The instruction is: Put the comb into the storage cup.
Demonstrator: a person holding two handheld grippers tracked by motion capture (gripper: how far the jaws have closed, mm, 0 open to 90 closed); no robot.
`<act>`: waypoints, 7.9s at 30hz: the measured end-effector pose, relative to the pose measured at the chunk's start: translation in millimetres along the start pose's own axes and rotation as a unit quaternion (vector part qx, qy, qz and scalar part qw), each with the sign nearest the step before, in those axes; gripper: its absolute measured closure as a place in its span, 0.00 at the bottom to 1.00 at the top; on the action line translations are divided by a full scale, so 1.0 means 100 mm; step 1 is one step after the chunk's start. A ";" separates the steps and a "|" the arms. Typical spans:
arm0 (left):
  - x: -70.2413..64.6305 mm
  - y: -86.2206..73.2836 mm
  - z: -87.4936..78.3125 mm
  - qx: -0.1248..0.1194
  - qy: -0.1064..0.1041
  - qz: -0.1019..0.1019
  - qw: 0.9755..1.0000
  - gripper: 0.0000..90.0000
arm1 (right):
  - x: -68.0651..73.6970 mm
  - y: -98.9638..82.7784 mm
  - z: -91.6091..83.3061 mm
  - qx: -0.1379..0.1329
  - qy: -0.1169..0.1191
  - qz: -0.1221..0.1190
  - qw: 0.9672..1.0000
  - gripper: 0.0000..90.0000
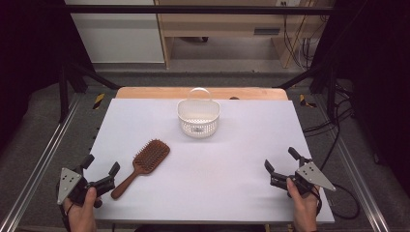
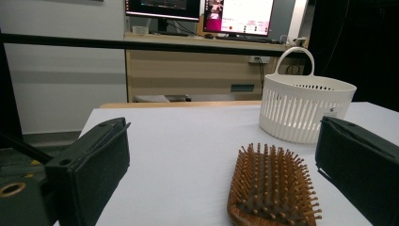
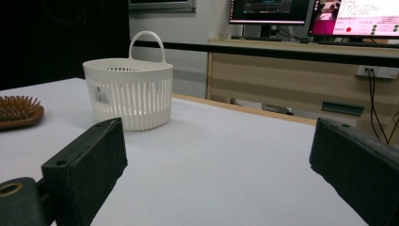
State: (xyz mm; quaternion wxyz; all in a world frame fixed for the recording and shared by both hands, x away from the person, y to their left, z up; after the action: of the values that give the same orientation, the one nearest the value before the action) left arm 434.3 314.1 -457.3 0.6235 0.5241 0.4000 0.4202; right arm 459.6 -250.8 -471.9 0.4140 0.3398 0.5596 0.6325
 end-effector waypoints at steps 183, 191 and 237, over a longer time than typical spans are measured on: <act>-0.49 -0.46 0.67 0.532 -0.094 0.100 0.835 0.23 | -0.06 -0.11 0.06 0.044 -0.036 0.025 0.998 0.05; -0.45 -0.50 0.68 0.545 -0.092 0.096 0.828 0.44 | -0.06 -0.11 0.06 0.044 -0.035 0.026 0.998 0.05; -0.47 -0.14 0.65 0.364 -0.106 0.114 0.918 0.80 | 0.01 -0.10 0.07 0.052 -0.014 0.034 0.998 0.05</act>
State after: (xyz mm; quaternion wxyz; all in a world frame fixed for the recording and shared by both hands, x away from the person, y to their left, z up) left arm 481.2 247.8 -459.8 0.3759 0.7983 0.3946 0.2562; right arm 467.2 -246.3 -481.1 0.3818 0.3890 0.5735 0.6115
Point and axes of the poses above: each handheld gripper's, and its own axes: z roughly forward along the jaws, y roughly out of its top, x roughly to its left, the point moved 5 cm from there along z, roughly forward along the jaws, and after that the axes turned 10 degrees about -x, right-handed, at the moved point
